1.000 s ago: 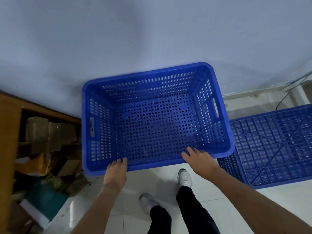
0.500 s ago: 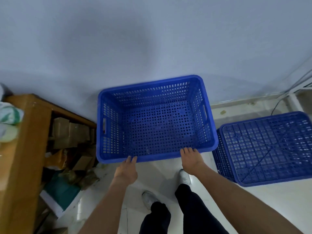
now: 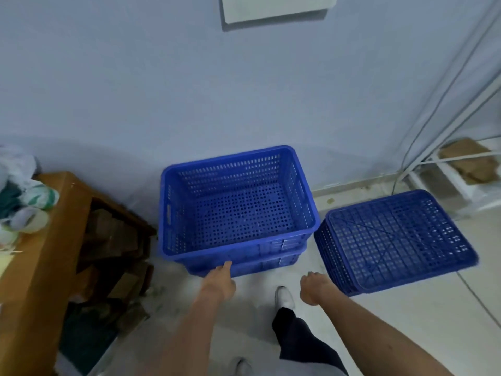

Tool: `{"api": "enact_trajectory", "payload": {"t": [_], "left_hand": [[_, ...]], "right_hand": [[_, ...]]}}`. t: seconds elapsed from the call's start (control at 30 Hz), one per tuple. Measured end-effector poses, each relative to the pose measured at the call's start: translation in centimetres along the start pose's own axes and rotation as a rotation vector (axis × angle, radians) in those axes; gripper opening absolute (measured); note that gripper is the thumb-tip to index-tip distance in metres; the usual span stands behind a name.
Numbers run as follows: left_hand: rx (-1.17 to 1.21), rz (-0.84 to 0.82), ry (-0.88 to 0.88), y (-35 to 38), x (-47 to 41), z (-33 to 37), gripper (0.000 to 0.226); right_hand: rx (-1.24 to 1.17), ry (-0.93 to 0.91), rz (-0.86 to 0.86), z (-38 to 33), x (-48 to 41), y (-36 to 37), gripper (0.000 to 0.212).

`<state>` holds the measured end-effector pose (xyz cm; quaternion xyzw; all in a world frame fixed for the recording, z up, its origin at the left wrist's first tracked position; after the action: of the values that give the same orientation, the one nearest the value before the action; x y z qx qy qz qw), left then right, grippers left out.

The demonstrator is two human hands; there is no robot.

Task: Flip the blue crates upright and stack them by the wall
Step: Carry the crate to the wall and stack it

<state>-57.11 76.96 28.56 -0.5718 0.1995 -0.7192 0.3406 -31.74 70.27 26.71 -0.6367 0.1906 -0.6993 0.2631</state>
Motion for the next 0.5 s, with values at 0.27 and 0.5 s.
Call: {"api": "enact_trajectory", "payload": {"t": [0.27, 0.5], "left_hand": [[-0.005, -0.050, 0.134, 4.2, 6.0, -0.5, 0.059], [-0.131, -0.084, 0.240, 6.0, 9.4, 2.6, 0.042]], "right_hand": [[-0.093, 0.083, 0.018, -3.5, 7.1, 4.8, 0.048], [-0.236, 0.184, 0.016, -1.2, 12.3, 8.9, 0.048]]}}
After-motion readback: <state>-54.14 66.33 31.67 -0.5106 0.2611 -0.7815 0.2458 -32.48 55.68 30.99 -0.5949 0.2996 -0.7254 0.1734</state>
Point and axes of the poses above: each hand's wrist, its own x-axis away from the middle knuckle, its own y-axis out of the palm, z = x × y, the point moved 2 cm from there along -x, towards the middle knuckle, and after that the axes turned 7 degrees about x, right-handed, at the moved point
